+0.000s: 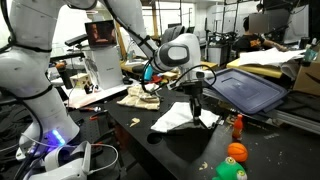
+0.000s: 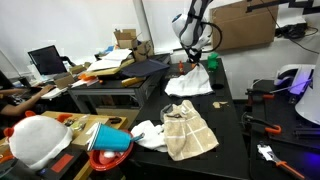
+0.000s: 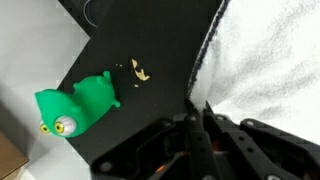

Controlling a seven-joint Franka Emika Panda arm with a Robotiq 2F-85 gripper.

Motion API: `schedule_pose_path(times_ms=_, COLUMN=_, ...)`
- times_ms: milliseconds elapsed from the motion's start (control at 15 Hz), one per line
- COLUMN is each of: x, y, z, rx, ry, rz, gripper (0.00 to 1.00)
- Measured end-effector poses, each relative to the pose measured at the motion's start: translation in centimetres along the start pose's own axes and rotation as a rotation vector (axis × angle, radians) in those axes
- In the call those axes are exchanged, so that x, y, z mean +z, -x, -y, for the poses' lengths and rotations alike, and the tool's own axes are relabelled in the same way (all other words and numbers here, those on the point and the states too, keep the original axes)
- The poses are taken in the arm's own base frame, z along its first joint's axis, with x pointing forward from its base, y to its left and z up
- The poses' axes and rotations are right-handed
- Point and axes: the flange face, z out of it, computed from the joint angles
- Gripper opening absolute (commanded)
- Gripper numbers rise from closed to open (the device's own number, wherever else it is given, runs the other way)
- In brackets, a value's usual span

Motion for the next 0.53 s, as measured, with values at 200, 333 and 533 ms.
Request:
schedule_pose_path(times_ms=200, x=-1.2, y=0.5, z=2.5, rx=-0.018, ry=0.104, rz=-0.005, gripper=0.02)
schedule_pose_path(times_ms=333, x=-1.9, y=1.1, z=4.6, rx=-0.032, ry=0.171, rz=-0.015, gripper=0.02)
schedule_pose_path(times_ms=533, x=-2.7, y=2.3, z=7.6, rx=-0.058, ry=0.252, rz=-0.031, gripper=0.02)
